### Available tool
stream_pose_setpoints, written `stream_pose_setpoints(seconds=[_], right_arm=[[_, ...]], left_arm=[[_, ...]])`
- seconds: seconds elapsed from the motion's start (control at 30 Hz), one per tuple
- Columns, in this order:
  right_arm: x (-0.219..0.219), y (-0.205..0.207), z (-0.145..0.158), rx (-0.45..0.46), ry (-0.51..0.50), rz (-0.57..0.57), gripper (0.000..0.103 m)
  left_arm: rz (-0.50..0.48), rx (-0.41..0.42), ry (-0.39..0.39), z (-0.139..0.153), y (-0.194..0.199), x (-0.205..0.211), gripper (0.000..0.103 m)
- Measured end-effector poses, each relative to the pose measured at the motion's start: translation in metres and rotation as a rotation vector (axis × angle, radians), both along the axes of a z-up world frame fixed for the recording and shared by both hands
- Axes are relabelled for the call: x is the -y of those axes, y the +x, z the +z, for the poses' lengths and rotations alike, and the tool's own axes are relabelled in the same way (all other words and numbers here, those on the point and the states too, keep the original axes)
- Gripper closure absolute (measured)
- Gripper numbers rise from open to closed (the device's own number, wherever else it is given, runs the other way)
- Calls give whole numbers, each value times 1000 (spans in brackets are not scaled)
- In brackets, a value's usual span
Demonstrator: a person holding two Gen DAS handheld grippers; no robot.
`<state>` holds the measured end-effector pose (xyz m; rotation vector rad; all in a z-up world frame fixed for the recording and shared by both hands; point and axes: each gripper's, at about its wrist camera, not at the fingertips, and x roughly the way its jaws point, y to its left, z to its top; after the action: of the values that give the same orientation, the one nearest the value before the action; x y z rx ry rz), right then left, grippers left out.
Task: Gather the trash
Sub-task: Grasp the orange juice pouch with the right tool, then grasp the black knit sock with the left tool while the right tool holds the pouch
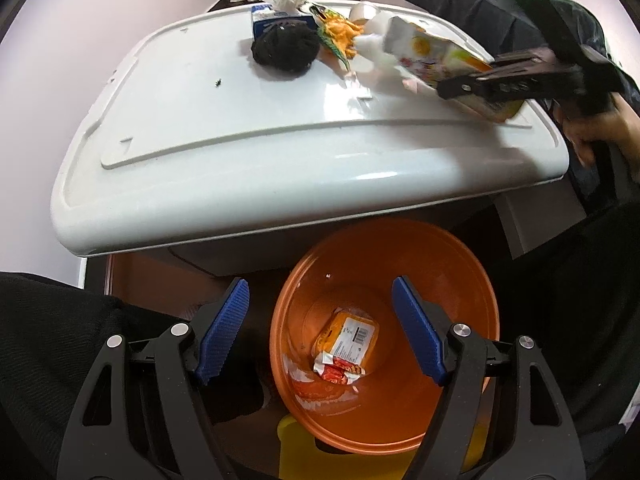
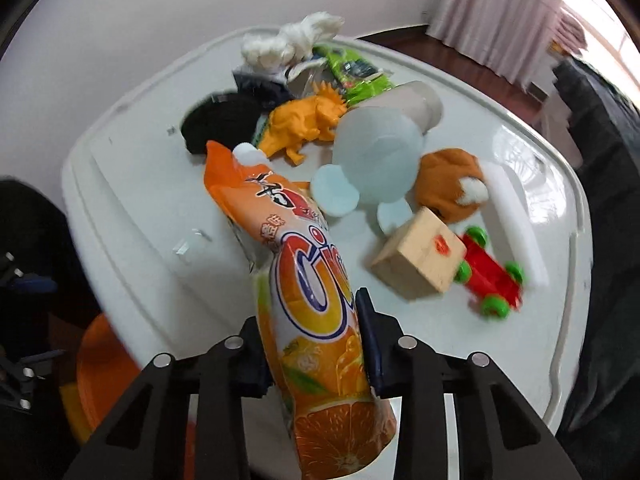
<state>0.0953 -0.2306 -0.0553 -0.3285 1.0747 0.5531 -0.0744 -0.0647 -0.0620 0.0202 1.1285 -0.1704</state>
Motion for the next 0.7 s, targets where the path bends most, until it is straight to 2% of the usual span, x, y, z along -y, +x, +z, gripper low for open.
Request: stream_pose_setpoints(seconds=[0.17,0.27,0.33,0.4,0.5,0.7], right_arm=[[16,-43,32,50,143,-210,68],[15,-78,30,92,199,-348,68],[14,-95,22,79,241,-409,68],[7,-110,12,60,273,-430,68],[-3,-120,4,78,260,-419,68],[7,-127,9,121,281,-432,68]], left_arm=[[38,63,-3,20,19,-11,30],[73,126,23,36,51,-15,29],[91,153,36,41,73,-16,26],[93,165,39,44,101,-13,24],[92,158,31,40,139,-6,24],[150,147,25,23,193,2,24]])
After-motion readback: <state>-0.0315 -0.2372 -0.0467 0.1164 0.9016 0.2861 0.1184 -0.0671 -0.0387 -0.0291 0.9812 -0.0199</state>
